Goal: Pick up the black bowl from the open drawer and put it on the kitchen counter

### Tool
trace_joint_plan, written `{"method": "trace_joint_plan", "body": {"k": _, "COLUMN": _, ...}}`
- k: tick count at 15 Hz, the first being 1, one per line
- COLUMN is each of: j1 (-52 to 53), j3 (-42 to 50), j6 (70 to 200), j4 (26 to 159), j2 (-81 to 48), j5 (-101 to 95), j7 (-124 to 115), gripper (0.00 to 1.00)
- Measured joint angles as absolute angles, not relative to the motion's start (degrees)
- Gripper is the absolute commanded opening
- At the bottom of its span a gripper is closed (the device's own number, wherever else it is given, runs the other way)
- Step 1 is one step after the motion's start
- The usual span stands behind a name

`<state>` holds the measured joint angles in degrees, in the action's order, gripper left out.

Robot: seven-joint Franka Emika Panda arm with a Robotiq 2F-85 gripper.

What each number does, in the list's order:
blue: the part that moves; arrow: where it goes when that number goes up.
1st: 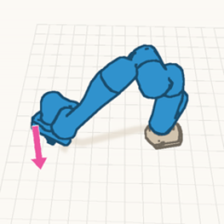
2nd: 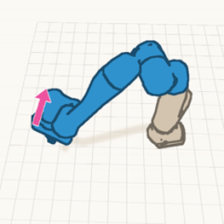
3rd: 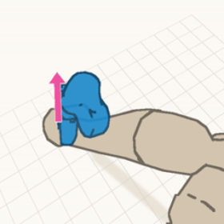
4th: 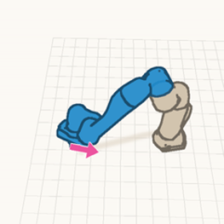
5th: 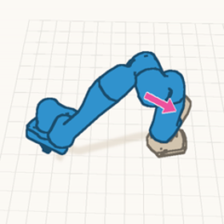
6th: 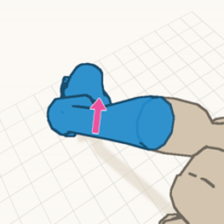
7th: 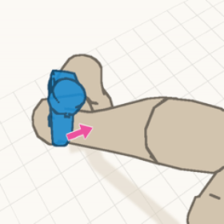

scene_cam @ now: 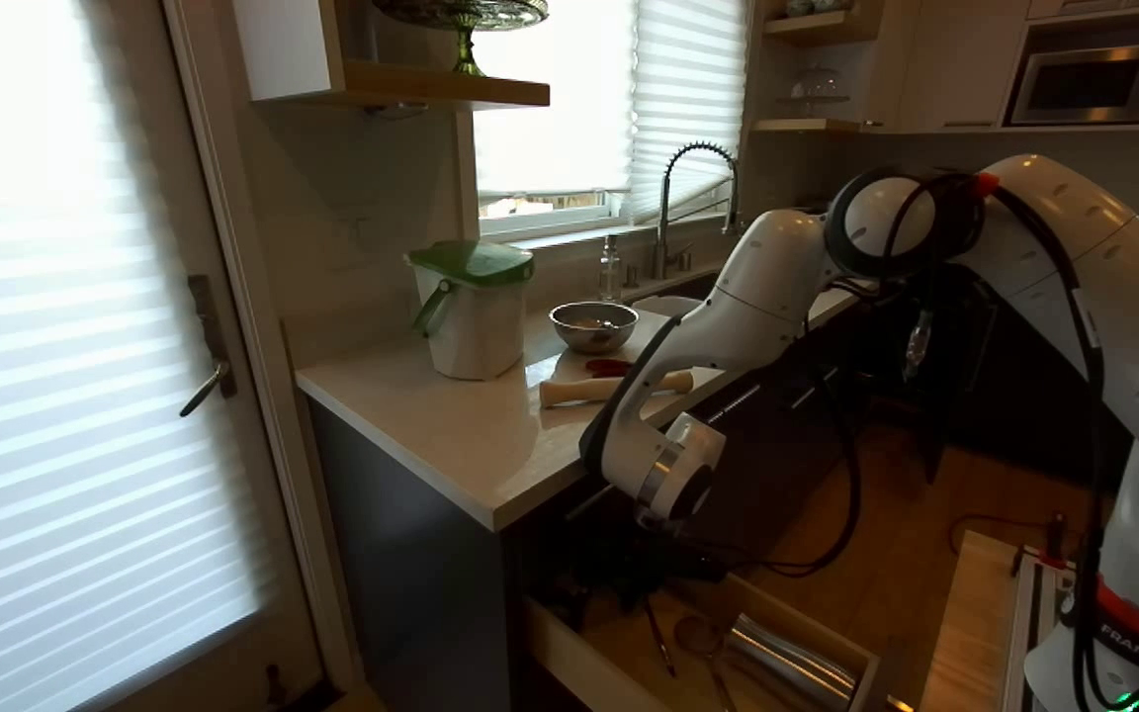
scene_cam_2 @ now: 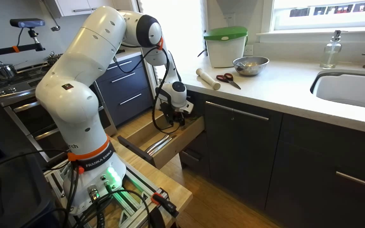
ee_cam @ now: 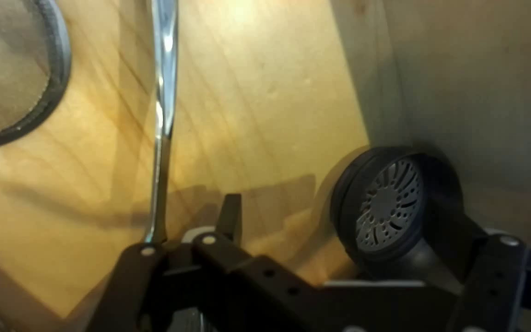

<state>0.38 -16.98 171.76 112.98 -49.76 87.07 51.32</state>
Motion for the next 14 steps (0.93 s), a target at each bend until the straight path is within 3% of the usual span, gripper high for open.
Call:
{"method": "trace_joint_plan", "body": {"k": 2, "j1": 0.4, "j3": -17.1, "j6": 171.8, "j4": 113.0, "j2": -49.8, "j5": 87.8, "j7": 51.3, "gripper": 0.98}}
{"method": "trace_joint_plan", "body": {"k": 3, "j1": 0.5, "j3": -17.1, "j6": 171.8, "j4": 113.0, "j2": -49.8, "j5": 88.1, "j7": 51.3, "gripper": 0.93}}
{"method": "trace_joint_plan", "body": {"k": 8, "j1": 1.1, "j3": -17.2, "j6": 174.2, "j4": 112.8, "j2": -49.8, "j5": 90.9, "j7": 51.3, "gripper": 1.0}}
{"method": "trace_joint_plan", "body": {"k": 12, "j1": 2.4, "j3": -17.2, "j6": 176.9, "j4": 112.2, "j2": -50.0, "j5": 94.0, "j7": 52.2, "gripper": 0.89}}
{"method": "trace_joint_plan", "body": {"k": 13, "j1": 2.6, "j3": -17.3, "j6": 177.0, "j4": 112.1, "j2": -50.0, "j5": 95.3, "j7": 53.4, "gripper": 0.81}}
{"method": "trace_joint_plan", "body": {"k": 14, "j1": 2.9, "j3": -17.3, "j6": 177.0, "j4": 111.9, "j2": -50.0, "j5": 96.8, "j7": 54.8, "gripper": 0.81}}
